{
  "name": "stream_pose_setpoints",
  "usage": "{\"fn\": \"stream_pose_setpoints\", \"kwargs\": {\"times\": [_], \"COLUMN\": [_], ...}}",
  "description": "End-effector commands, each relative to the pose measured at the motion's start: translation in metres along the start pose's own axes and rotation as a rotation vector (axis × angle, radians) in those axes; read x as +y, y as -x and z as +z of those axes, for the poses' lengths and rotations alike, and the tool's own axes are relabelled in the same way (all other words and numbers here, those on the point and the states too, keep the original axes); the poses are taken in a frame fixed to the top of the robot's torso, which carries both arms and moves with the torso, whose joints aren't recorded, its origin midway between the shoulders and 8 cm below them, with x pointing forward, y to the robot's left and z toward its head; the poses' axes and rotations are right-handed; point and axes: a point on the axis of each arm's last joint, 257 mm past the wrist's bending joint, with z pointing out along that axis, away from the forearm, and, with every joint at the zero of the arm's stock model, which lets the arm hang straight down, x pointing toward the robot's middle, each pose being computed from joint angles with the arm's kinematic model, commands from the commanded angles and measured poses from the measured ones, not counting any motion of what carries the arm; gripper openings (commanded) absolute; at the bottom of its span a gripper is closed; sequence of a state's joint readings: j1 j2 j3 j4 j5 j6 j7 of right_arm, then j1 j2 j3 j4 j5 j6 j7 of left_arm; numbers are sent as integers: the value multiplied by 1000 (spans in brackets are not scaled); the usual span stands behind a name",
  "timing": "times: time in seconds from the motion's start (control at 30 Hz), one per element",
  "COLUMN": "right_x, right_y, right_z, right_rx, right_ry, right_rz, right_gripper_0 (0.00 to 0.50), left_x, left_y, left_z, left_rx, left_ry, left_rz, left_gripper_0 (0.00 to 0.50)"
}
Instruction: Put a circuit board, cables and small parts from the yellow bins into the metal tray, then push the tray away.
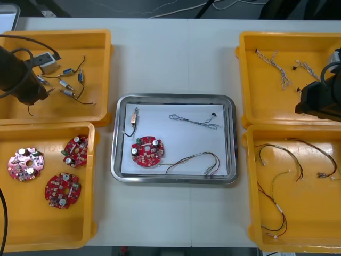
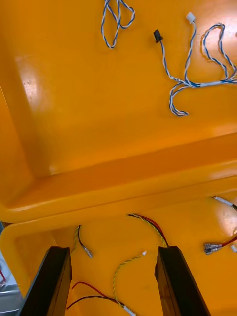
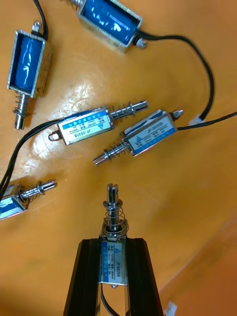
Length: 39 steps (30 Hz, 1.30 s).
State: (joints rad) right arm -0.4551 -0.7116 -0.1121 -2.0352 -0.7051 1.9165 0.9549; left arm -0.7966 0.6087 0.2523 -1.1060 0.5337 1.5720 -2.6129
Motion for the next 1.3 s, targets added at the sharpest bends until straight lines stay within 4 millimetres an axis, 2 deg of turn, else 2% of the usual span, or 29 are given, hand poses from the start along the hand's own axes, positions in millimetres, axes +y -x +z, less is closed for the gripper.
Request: {"fn": "stream_pose_setpoints", "kwargs": {"times": [0.03, 0.23, 0.57, 0.73, 1.07, 1.3], "right_x": [-27, -39, -62, -66, -70, -71], "right_y": [1, -8, -14, -27, -42, -51], "right_z": [-18, -20, -19, -13, -7, -3], "right_rx": [-46, -41, -34, 0, 39, 64], "right_ry": [-31, -32, -62, -59, -52, -47], "right_rz": [-26, -33, -95, -120, -129, -130], "right_gripper_0": [500, 500, 500, 500, 500, 500], "left_x": [16, 5, -18, -27, -56, -86], "left_y": [28, 32, 36, 43, 66, 95], "left_z": [-46, -68, -94, -103, -106, -103], "left_rx": [-58, -50, -44, -57, -79, -92], "left_ry": [42, 17, -5, -5, 17, 18], "left_rz": [42, -4, -88, -154, -241, -329], "left_gripper_0": [0, 0, 0, 0, 0, 0]}}
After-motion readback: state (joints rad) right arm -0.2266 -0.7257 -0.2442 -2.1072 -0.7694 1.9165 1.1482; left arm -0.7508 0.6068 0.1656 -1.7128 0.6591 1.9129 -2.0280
